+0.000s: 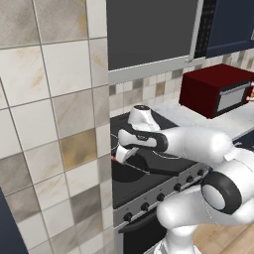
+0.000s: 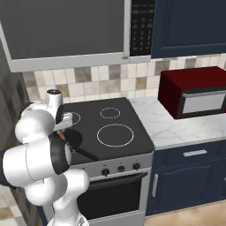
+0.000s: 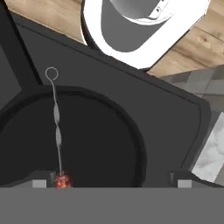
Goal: Place the cold items (mushroom and broccoli) from the fridge in one tupperware on the dining counter. Place the warm items (kebab skewer and hot dog) in the stove area in another tupperware.
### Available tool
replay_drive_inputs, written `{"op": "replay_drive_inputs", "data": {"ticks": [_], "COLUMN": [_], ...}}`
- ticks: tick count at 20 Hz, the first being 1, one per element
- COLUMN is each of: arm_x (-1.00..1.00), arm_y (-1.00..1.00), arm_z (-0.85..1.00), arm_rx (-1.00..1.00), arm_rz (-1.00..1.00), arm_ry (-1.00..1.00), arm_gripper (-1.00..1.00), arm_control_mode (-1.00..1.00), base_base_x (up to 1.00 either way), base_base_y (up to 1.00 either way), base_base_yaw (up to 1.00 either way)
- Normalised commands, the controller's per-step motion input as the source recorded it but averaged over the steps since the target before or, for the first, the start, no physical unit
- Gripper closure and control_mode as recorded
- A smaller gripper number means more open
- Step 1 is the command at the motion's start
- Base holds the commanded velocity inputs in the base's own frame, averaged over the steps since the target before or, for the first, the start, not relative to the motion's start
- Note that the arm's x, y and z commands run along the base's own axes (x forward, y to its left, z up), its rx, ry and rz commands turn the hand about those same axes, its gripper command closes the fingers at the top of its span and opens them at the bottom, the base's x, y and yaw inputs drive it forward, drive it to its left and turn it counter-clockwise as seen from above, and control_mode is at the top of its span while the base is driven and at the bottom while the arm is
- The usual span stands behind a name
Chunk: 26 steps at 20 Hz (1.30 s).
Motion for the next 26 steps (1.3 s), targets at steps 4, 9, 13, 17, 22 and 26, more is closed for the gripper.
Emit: {"op": "replay_drive_inputs", "data": {"ticks": [4, 9, 13, 17, 22, 26], "arm_x": [0.45, 0.3, 0.21, 0.26, 0.39, 0.26], "arm_y": [0.0, 0.0, 0.01, 0.06, 0.07, 0.11], "arm_z": [-0.61, -0.4, -0.44, -0.38, -0.36, -0.45], "arm_rx": [0.0, 0.0, 0.0, 0.0, 0.0, -0.01], "arm_rz": [0.0, 0.0, 0.0, -0.01, -0.01, -0.01], "arm_ry": [0.02, 0.0, 0.0, 0.0, 0.0, 0.0], "arm_gripper": [-1.0, -1.0, -1.0, -1.0, -1.0, -1.0], "arm_control_mode": [-1.0, -1.0, -1.0, -1.0, -1.0, -1.0], "base_base_x": [0.0, 0.0, 0.0, 0.0, 0.0, 0.0], "base_base_y": [0.0, 0.0, 0.0, 0.0, 0.0, 0.0], "base_base_yaw": [0.0, 0.0, 0.0, 0.0, 0.0, 0.0]}}
